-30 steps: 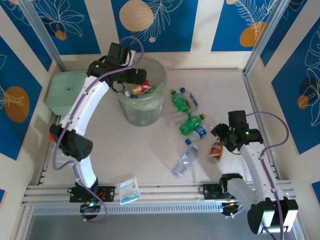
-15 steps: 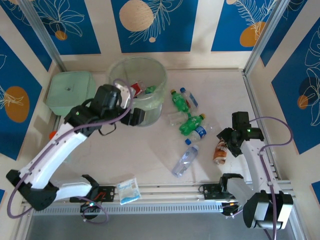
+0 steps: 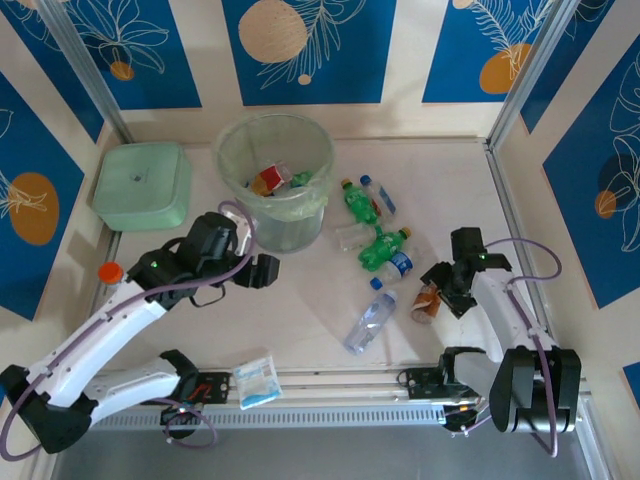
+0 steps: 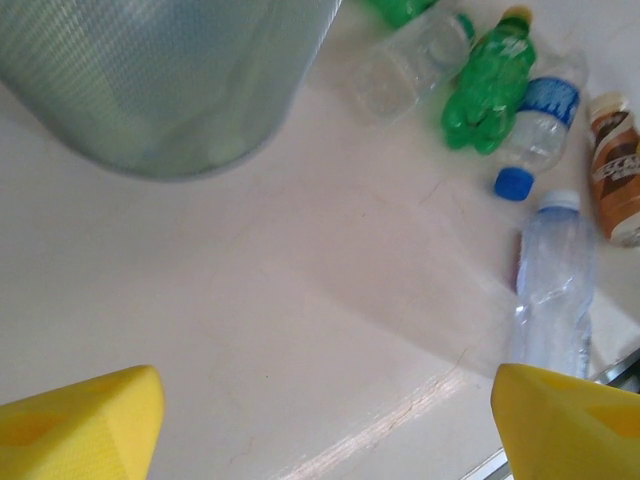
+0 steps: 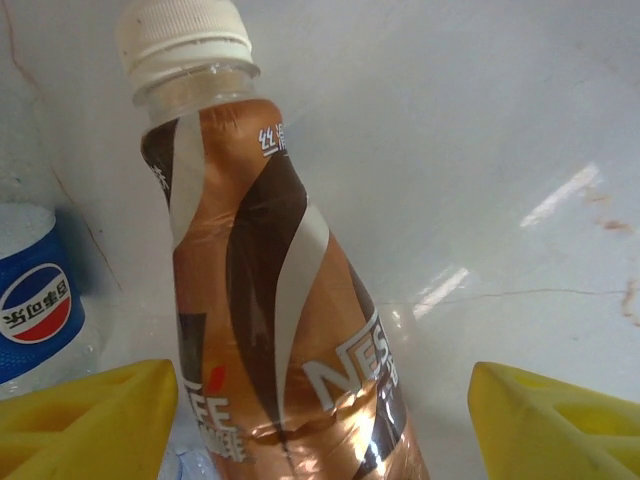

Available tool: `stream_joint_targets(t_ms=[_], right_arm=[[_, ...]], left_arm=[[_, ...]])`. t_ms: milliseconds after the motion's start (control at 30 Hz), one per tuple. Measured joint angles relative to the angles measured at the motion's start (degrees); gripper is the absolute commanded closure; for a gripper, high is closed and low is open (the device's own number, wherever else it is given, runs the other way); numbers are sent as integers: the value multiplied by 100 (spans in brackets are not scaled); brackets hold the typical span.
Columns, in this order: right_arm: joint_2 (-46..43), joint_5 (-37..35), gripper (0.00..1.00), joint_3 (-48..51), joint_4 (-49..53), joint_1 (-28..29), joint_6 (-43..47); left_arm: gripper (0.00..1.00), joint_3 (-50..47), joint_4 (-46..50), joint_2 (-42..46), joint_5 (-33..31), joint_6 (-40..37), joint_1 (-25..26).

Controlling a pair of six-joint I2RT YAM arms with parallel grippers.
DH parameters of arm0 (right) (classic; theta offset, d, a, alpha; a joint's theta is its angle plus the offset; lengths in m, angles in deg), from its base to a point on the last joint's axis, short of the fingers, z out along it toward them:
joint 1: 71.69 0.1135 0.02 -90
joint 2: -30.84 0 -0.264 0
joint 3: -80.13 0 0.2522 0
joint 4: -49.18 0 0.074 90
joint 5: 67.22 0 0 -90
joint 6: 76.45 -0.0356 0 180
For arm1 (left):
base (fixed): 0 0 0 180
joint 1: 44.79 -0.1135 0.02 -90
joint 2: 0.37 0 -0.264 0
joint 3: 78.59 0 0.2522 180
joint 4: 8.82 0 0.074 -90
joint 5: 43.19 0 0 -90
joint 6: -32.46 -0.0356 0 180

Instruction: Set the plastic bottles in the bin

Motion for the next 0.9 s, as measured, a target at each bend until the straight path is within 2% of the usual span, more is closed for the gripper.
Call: stream_joint_targets(t_ms=[667,900], right_arm=[[1145,232,26,105,-713,588,-101],[1401,291,33,52,-656,516,-42]], left_arm=[[19,-841,-527,-245,-190,26,13],[19,-828,-531,-249,-306,66,13]])
